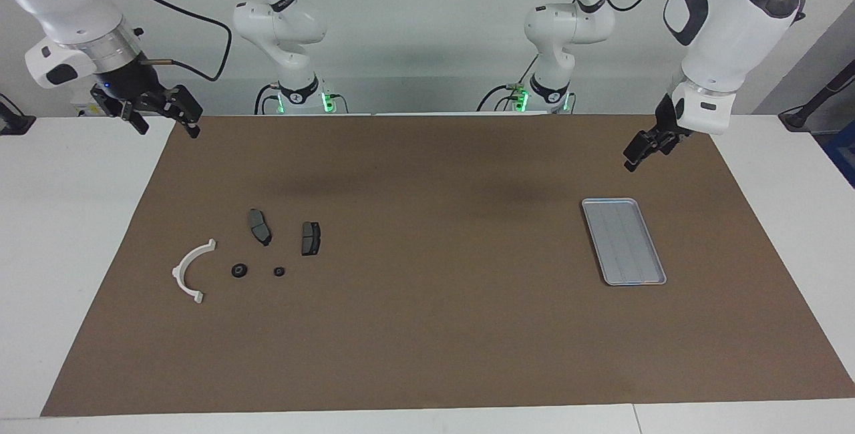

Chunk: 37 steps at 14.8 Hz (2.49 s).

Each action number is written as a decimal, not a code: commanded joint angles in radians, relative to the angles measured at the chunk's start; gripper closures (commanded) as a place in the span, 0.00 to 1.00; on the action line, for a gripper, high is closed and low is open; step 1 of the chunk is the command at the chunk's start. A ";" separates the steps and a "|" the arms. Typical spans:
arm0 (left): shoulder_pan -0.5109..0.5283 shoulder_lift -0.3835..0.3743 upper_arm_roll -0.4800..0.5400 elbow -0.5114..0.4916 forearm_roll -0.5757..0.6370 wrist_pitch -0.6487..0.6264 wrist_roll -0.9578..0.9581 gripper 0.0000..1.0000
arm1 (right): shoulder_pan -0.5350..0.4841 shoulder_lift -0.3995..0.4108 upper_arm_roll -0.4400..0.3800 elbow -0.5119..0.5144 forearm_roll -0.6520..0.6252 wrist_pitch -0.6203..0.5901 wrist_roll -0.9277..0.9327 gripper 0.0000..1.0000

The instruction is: Pick bearing gear from pile to tray

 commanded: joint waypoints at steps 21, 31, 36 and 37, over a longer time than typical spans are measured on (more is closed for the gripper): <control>0.007 -0.026 -0.005 -0.026 -0.016 0.015 0.006 0.00 | 0.014 0.213 -0.005 -0.013 0.016 0.380 0.020 0.00; 0.007 -0.026 -0.005 -0.026 -0.016 0.015 0.006 0.00 | 0.046 0.400 -0.011 -0.067 0.015 0.583 0.028 0.01; 0.007 -0.026 -0.005 -0.026 -0.016 0.015 0.006 0.00 | 0.046 0.422 -0.007 -0.117 0.015 0.586 0.023 0.01; 0.007 -0.026 -0.005 -0.026 -0.016 0.015 0.006 0.00 | 0.048 0.432 -0.007 -0.117 0.015 0.592 0.023 0.02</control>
